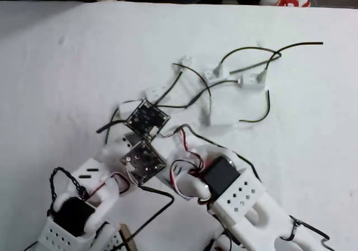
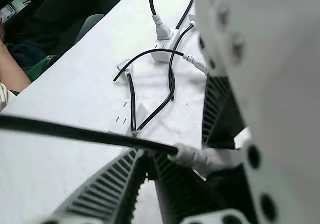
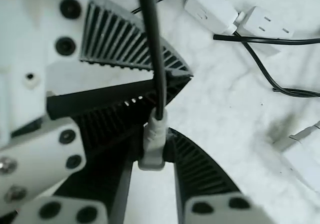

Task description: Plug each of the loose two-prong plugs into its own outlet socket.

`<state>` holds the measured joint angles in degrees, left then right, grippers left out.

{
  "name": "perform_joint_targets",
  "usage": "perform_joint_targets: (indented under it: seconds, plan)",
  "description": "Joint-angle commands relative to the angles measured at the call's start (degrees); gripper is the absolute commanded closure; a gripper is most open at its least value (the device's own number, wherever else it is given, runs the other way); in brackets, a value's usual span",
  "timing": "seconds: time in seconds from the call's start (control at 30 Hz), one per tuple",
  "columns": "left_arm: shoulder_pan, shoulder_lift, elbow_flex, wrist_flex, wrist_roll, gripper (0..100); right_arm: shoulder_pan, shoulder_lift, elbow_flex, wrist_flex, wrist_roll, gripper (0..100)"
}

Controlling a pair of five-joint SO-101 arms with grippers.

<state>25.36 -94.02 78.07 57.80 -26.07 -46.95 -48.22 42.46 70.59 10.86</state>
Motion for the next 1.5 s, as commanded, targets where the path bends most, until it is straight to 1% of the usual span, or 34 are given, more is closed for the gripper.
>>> perform_joint_targets:
  seconds: [0.0,0.1,0.2,0.27,0.4,0.53,0.63,0.77,0.9,1.0,1.13,1.3,1.47]
  plan:
    - [0.92,-0.22,-2.46,-0.09,0.18,98,-0.57,-1.36,-0.35,0.04,-0.35,98.1]
    - [0.22,-0.22,-2.46,0.26,0.18,98,-0.22,-1.89,-0.35,0.04,-0.35,98.1]
    - [-2.77,-0.84,-2.55,-0.09,0.18,98,-0.31,-1.98,-0.88,0.40,-0.44,98.1]
    - [-4.26,-3.47,-2.55,0.00,0.26,98,-0.31,-2.68,-0.88,0.13,-0.44,98.1]
    - [-4.88,-11.74,-2.99,1.49,5.89,98,-0.31,-5.93,-0.88,0.13,-0.44,98.1]
    - [-4.88,-10.51,-7.03,3.16,9.32,98,-0.22,-11.38,-0.79,0.31,-0.97,98.1]
    - [-4.88,-10.59,-9.32,3.96,10.90,98,-0.57,-15.34,-0.53,0.48,-4.13,98.1]
    - [-4.88,-10.59,-12.40,3.96,15.12,98,-0.66,-18.51,-0.44,1.45,-5.27,98.1]
    - [-4.35,-10.59,-14.95,3.78,17.58,98,-4.26,-20.35,0.88,3.03,-5.27,98.1]
    - [-1.19,-10.59,-15.21,3.96,17.49,98,-6.55,-22.64,1.49,2.95,-5.27,98.1]
    - [5.67,-10.59,-15.56,7.21,17.41,98,-10.51,-25.27,1.67,2.95,-5.27,98.1]
    - [12.18,-10.68,-15.74,8.00,17.41,98,-10.95,-25.27,2.37,3.03,-5.27,98.1]
    - [15.08,-10.68,-15.65,7.91,17.41,98,-10.86,-25.27,2.73,3.12,-5.27,98.1]
